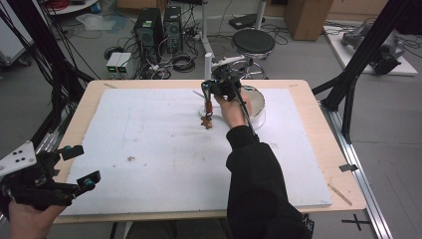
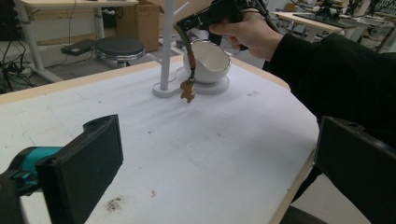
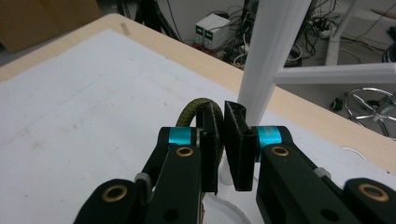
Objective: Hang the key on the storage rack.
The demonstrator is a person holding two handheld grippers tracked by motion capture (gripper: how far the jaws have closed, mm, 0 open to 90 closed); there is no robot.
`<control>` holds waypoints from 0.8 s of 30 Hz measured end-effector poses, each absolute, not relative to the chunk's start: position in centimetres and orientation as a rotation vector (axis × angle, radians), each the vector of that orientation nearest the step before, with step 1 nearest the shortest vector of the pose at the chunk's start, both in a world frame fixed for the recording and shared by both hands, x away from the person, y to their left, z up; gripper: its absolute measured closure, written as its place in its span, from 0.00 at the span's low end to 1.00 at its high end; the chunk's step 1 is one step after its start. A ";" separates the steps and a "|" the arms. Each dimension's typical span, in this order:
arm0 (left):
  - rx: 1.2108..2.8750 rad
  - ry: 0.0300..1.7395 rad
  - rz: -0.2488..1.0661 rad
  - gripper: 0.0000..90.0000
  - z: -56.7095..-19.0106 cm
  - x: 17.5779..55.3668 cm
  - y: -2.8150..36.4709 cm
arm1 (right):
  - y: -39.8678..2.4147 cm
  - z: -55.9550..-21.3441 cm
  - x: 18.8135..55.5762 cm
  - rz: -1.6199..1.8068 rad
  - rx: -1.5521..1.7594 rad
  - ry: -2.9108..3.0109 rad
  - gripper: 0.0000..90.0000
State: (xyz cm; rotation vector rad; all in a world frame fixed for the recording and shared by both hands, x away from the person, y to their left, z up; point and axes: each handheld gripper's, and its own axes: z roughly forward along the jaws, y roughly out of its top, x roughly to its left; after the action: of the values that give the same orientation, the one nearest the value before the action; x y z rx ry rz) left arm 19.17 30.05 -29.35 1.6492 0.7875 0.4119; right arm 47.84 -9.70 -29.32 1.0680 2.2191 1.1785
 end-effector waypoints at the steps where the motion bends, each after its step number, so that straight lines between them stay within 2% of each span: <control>1: 1.650 0.787 0.411 0.02 -29.4 19.2 30.1 | -9.7 -29.4 48.0 1.168 1.069 2.223 0.94; 14: 1.648 0.797 0.413 0.02 -29.5 19.3 30.3 | -9.9 -29.8 48.3 1.160 1.092 2.231 0.93; 16: 1.662 0.811 0.413 0.02 -29.6 19.4 30.5 | -10.2 -29.8 48.0 1.190 1.101 2.193 0.84; 17: 1.662 0.811 0.413 0.02 -29.6 19.4 30.5 | -10.2 -29.8 48.0 1.190 1.101 2.193 0.84; 18: 1.661 0.816 0.417 0.02 -29.6 19.4 30.7 | -10.3 -29.6 47.9 1.188 1.111 2.177 0.76; 22: 1.657 0.820 0.419 0.02 -29.6 19.4 30.9 | -10.6 -29.4 47.7 1.209 1.110 2.176 0.68; 24: 1.658 0.817 0.422 0.02 -29.5 19.5 30.9 | -10.7 -29.2 47.4 1.231 1.105 2.176 0.59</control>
State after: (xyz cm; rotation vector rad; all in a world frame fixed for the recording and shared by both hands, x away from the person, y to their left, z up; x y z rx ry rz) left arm 19.46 30.90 -29.53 1.6584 0.8171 0.4219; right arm 47.43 -10.66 -29.19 1.1049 2.1757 1.2309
